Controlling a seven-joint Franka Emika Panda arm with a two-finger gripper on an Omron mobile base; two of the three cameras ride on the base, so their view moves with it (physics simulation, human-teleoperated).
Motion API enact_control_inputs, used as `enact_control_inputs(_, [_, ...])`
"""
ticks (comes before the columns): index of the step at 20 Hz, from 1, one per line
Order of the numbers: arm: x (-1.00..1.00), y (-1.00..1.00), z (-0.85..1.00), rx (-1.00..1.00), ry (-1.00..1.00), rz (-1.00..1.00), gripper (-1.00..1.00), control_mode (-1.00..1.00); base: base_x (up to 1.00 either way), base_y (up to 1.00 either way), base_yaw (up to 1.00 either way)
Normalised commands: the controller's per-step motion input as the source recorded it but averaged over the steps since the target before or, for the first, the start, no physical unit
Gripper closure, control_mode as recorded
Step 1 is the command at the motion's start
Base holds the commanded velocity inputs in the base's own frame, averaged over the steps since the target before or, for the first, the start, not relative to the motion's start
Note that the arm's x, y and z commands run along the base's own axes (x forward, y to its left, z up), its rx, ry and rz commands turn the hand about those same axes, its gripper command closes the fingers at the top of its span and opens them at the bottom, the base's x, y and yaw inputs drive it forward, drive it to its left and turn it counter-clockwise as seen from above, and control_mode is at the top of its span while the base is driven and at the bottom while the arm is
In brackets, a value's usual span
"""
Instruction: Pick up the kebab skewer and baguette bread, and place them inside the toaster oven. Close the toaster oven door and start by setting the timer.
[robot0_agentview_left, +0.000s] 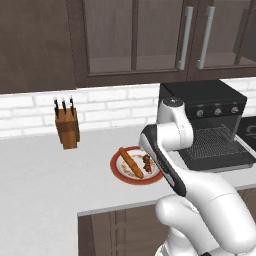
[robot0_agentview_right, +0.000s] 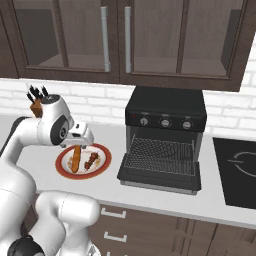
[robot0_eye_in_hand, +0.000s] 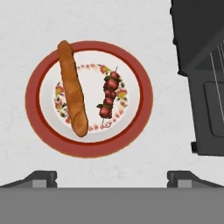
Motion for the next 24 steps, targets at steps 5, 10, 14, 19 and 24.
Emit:
enact_control_inputs(5, [0.22,0.35,-0.01,0.0,0.0,0.0,-1.0,-1.0,0.0,0.0,0.0])
enact_control_inputs(10, [0.29,0.27,-0.18,0.01,0.01,0.0,-1.0,-1.0,0.0,0.0,0.0])
enact_control_inputs(14, [0.29,0.36,-0.29,0.08,0.01,0.0,-1.0,-1.0,0.0,0.0,0.0])
enact_control_inputs(19, [0.31,0.13,-0.46,0.01,0.0,0.02,-1.0,-1.0,0.0,0.0,0.0])
enact_control_inputs(24, [0.27,0.0,-0.48,0.0,0.0,0.1,-1.0,-1.0,0.0,0.0,0.0])
